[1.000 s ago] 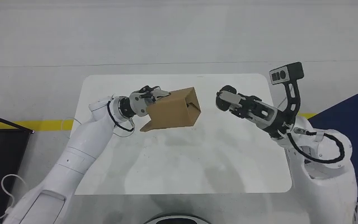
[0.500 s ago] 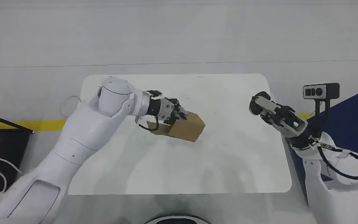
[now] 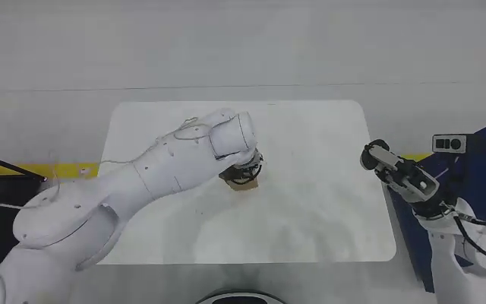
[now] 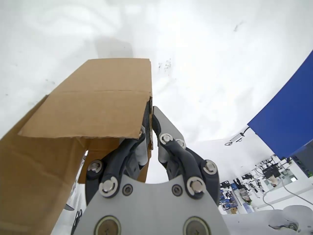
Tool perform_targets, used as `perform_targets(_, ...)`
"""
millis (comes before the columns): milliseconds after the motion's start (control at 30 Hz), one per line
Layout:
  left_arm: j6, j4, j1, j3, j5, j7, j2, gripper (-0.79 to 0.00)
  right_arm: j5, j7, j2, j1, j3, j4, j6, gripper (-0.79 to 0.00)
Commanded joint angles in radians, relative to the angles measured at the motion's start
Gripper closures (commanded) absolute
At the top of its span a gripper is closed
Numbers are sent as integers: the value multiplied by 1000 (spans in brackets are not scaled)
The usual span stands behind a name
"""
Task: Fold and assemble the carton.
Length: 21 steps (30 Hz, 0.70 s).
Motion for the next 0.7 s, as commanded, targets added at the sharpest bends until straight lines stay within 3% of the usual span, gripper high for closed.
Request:
perform_targets(0, -32, 54, -7, 1, 35, -32, -29, -785, -7, 5, 0, 5, -9, -3, 7, 0)
perform_targets(100, -64, 91, -47, 1, -3, -63, -60, -785, -27, 13, 1, 26, -33, -14, 26, 0)
perform_targets(200, -66, 99, -104, -11, -152, -65, -65, -785, -53, 19, 4, 59, -66, -28, 50, 0)
perform_targets(300, -63, 77, -115, -104, -281, -54, -36, -785, -80, 25, 6, 96, -107, -46, 75, 0)
perform_targets(367, -98, 46, -70, -199, -342, -11, 5, -785, -107, 35, 9, 121, -139, -58, 91, 0)
perform_targets(433, -136, -11, 12, -310, -391, 47, 59, -785, -144, 48, 11, 148, -174, -67, 103, 0)
perform_targets(500, -179, -109, 145, -448, -441, 118, 122, -785, -196, 72, 15, 181, -213, -70, 106, 0)
perform_targets(600, -233, -353, 436, -675, -498, 237, 210, -785, -294, 118, 20, 237, -277, -68, 91, 0)
perform_targets(667, -247, -520, 637, -788, -518, 300, 250, -785, -351, 139, 23, 274, -314, -58, 74, 0)
